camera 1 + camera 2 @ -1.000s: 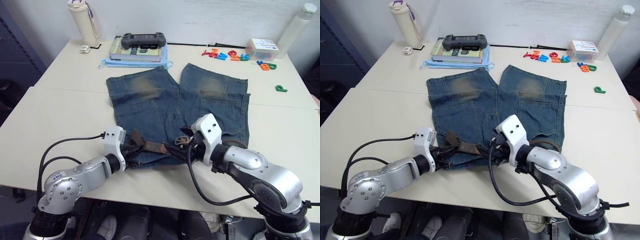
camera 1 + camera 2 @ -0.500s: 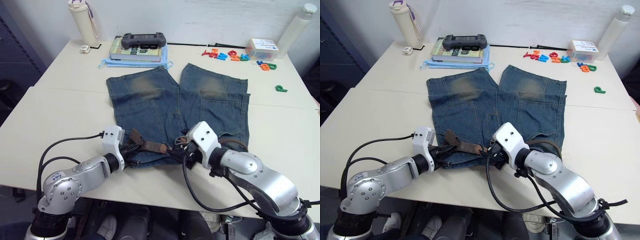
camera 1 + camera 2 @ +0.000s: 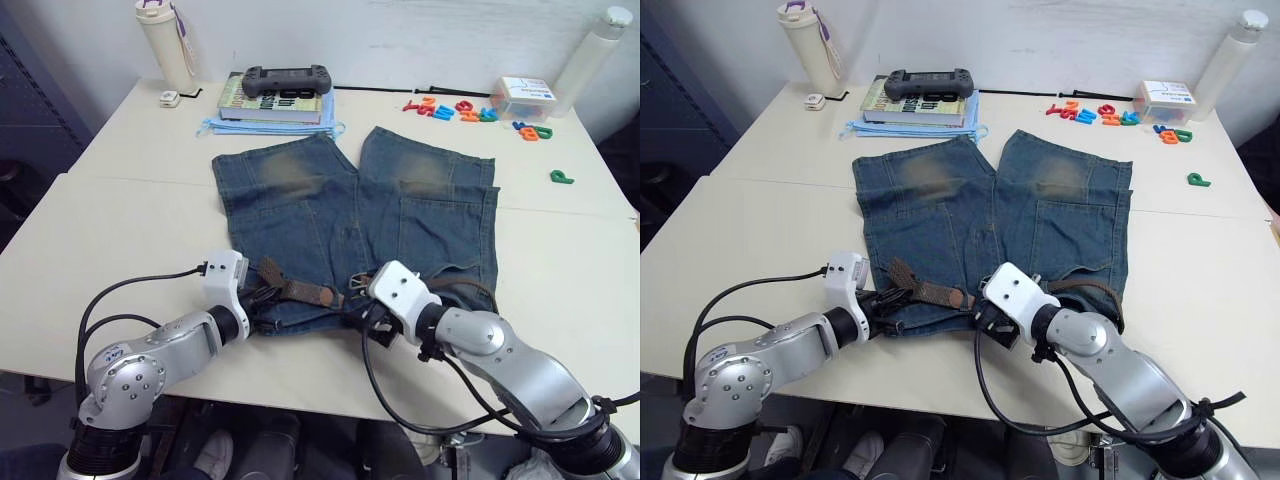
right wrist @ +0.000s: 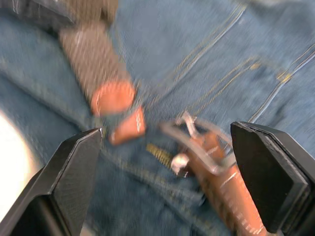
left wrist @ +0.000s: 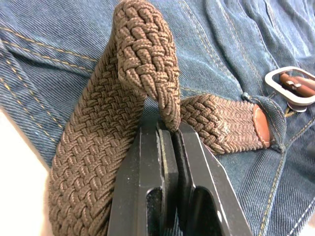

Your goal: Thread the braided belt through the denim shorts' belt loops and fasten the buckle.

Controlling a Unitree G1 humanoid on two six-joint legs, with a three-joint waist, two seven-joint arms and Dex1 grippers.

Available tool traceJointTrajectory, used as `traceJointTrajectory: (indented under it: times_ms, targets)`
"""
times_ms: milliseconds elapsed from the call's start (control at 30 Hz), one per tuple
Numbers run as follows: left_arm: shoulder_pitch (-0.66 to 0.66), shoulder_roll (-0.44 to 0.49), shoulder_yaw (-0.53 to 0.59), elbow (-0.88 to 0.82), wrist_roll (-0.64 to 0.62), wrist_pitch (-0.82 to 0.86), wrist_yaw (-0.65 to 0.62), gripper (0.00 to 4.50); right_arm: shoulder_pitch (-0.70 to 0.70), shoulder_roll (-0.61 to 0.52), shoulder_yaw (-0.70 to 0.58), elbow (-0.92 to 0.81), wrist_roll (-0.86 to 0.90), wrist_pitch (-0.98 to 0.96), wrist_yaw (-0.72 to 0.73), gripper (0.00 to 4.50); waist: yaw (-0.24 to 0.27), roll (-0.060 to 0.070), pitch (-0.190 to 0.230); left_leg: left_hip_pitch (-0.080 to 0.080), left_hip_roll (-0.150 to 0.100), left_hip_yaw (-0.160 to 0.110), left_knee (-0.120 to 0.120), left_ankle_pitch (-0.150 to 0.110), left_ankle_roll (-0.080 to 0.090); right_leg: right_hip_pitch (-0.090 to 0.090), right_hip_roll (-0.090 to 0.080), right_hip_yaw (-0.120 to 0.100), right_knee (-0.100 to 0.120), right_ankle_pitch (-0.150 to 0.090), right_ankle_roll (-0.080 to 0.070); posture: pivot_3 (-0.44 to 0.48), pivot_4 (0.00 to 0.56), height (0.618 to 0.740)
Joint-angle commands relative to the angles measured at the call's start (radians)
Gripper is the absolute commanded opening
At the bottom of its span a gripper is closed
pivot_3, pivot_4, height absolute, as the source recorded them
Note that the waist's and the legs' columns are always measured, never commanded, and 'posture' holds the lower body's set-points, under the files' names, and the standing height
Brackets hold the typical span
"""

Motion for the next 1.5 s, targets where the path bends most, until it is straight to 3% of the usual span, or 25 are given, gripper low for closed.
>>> traceJointTrajectory:
  times_ms: [33, 400, 567, 700, 833, 1000, 1233, 1333, 1500]
  targets:
    - [-0.016, -0.023, 0.058, 0.002, 0.01, 0.01, 0.069, 0.0, -0.003, 0.031, 0.03, -0.023, -0.018, 0.01, 0.005, 4.45, -0.001, 0.0, 0.0, 0.0, 0.0, 0.0, 0.0, 0.0, 0.0, 0.0, 0.0, 0.0, 0.0, 0.0, 0.0, 0.0, 0.15, 0.667]
    - [-0.04, -0.073, 0.075, -0.013, -0.064, 0.081, 0.103, 0.0, -0.002, 0.068, 0.036, -0.03, -0.048, 0.029, 0.019, 4.45, 0.0, -0.001, 0.0, 0.001, 0.0, 0.0, 0.0, 0.0, -0.001, 0.0, 0.001, 0.0, 0.001, 0.0, 0.0, 0.0, 0.15, 0.667]
    - [-0.021, -0.12, 0.074, -0.001, -0.18, 0.112, 0.176, 0.0, 0.006, 0.069, 0.028, -0.046, -0.052, 0.042, 0.025, 4.45, 0.001, -0.001, -0.001, 0.001, 0.0, 0.0, 0.001, 0.0, -0.001, 0.0, 0.001, 0.0, 0.001, 0.0, 0.0, 0.0, 0.15, 0.667]
    - [0.02, -0.11, 0.046, -0.006, -0.287, 0.125, 0.2, 0.0, 0.012, 0.062, 0.022, -0.051, -0.05, 0.047, 0.034, 4.45, 0.001, -0.001, -0.001, 0.001, 0.0, 0.0, 0.001, 0.0, -0.001, 0.0, 0.001, 0.0, 0.002, 0.0, 0.0, 0.0, 0.15, 0.667]
    - [0.026, -0.081, 0.013, -0.015, -0.314, 0.116, 0.19, 0.0, 0.008, 0.061, 0.021, -0.05, -0.05, 0.048, 0.045, 4.45, 0.002, -0.001, -0.001, 0.001, 0.0, 0.0, 0.001, 0.0, -0.001, 0.001, 0.0, 0.0, 0.002, 0.0, 0.0, 0.0, 0.15, 0.667]
    - [-0.006, -0.017, -0.057, -0.032, -0.21, 0.101, 0.072, 0.0, -0.001, 0.062, 0.021, -0.037, -0.054, 0.036, 0.06, 4.45, 0.002, -0.001, -0.001, 0.002, 0.0, 0.0, 0.001, 0.0, -0.001, 0.002, 0.0, 0.0, 0.002, 0.0, 0.0, 0.0, 0.15, 0.667]
    - [-0.093, 0.103, -0.216, 0.006, 0.115, -0.01, -0.225, 0.0, -0.036, 0.08, -0.049, -0.057, -0.019, 0.024, 0.089, 4.45, 0.002, -0.001, -0.001, 0.001, 0.0, 0.0, 0.001, 0.0, 0.0, 0.002, 0.0, 0.0, 0.0, 0.0, 0.0, 0.0, 0.15, 0.667]
    - [-0.091, 0.102, -0.221, 0.023, 0.173, -0.033, -0.3, 0.0, -0.038, 0.052, -0.089, -0.098, 0.009, 0.017, 0.132, 4.45, 0.003, -0.001, -0.001, 0.001, 0.0, 0.0, 0.001, 0.0, 0.0, 0.002, 0.0, 0.0, 0.0, 0.0, 0.0, 0.0, 0.15, 0.667]
    - [-0.079, 0.094, -0.232, 0.028, 0.247, -0.052, -0.389, 0.0, -0.028, -0.09, -0.141, -0.168, 0.006, -0.043, 0.224, 4.45, 0.003, -0.001, -0.001, 0.002, 0.0, 0.0, 0.001, 0.0, 0.0, 0.003, 0.0, -0.001, -0.001, 0.0, 0.0, 0.0, 0.15, 0.667]
